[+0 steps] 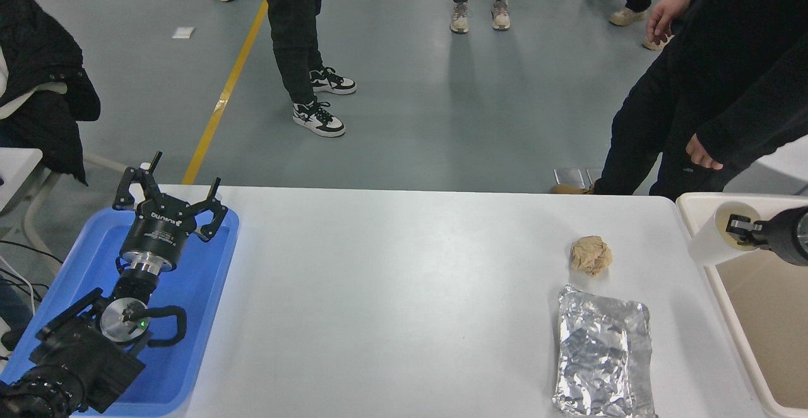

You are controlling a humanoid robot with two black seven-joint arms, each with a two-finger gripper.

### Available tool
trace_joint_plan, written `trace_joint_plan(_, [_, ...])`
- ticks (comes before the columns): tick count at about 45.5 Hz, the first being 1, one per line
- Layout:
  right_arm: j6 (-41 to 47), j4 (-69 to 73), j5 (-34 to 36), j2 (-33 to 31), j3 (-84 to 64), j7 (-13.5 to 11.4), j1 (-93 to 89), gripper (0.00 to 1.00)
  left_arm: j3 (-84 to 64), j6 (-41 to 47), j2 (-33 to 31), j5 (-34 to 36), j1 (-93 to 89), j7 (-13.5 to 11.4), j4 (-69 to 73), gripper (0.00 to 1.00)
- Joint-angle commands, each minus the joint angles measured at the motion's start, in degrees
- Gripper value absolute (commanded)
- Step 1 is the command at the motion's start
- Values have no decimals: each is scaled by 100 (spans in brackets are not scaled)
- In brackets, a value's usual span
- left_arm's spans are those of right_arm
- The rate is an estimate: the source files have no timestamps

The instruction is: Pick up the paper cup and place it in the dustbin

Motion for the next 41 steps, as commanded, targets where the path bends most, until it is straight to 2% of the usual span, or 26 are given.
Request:
trace_joint_plan(1, [980, 150, -65, -385, -362, -20, 1524, 0, 0, 0, 2, -1, 3, -8, 2, 100])
trace_joint_plan(31, [1051, -51, -57, -333, -776, -11, 1895, 0, 0, 0, 2, -1, 3, -8, 2, 100])
trace_joint_plan(41, [630, -1816, 119, -193, -644, -20, 464, 0, 0, 0, 2, -1, 3, -8, 2, 100])
